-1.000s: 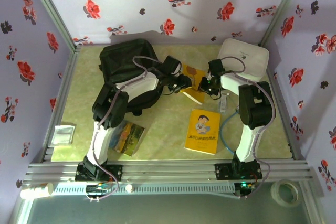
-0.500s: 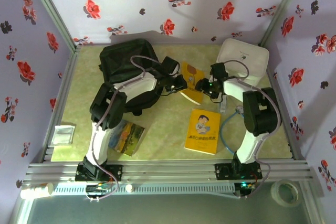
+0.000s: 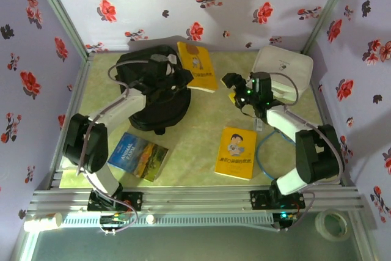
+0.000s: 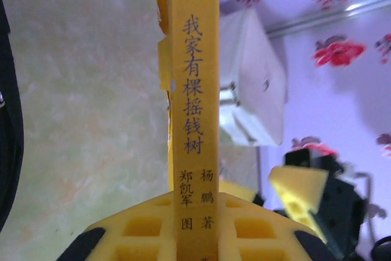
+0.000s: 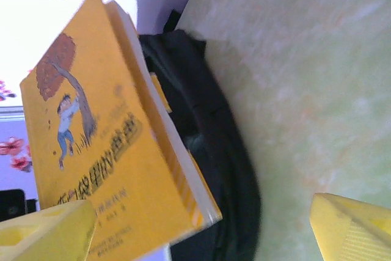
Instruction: Pack the student bag
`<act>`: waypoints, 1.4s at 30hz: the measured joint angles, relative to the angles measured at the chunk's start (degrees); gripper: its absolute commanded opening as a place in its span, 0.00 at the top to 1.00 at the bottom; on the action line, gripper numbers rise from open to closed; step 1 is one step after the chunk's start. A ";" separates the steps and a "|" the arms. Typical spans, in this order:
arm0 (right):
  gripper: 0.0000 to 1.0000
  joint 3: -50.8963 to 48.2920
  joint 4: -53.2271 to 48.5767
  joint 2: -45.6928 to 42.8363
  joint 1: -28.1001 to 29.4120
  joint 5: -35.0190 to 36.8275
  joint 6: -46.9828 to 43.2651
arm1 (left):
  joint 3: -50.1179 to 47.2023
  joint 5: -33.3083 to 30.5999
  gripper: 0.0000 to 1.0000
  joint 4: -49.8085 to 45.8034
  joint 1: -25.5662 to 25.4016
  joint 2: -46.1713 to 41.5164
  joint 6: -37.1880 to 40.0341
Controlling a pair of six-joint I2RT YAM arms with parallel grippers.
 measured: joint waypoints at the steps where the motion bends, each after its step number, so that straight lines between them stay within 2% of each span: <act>1: 0.07 -0.33 1.73 0.00 1.20 0.15 2.21 | -0.96 -0.22 1.00 2.05 0.15 -0.42 -1.38; 7: 0.07 -1.44 14.86 0.00 7.13 1.49 13.62 | -4.37 -0.79 1.00 11.67 -0.39 -0.48 -8.17; 10: 0.08 -2.38 21.81 0.37 7.52 2.97 18.53 | -5.11 -1.44 1.00 14.19 -0.72 -0.48 -10.73; 13: 0.14 -2.40 26.14 1.68 7.54 4.35 21.66 | -5.40 -2.23 1.00 16.28 -1.14 -0.50 -12.37; 17: 0.18 -2.36 27.82 3.02 8.11 5.33 23.58 | -5.40 -3.30 1.00 17.68 -1.44 -0.50 -13.18; 28: 0.20 -0.83 30.42 7.74 10.60 7.78 27.85 | -5.38 -4.15 1.00 18.29 -1.92 -0.50 -13.55; 31: 0.18 -0.07 31.95 9.55 11.17 7.96 28.89 | -5.38 -4.31 1.00 18.34 -1.97 -0.50 -13.46; 36: 0.01 -0.39 32.50 10.21 11.58 8.92 29.90 | -5.38 -4.37 1.00 18.23 -1.99 -0.50 -12.55; 42: 0.03 -3.65 32.39 9.64 11.58 9.68 29.70 | -5.38 -5.18 1.00 16.81 -1.97 -0.96 -10.82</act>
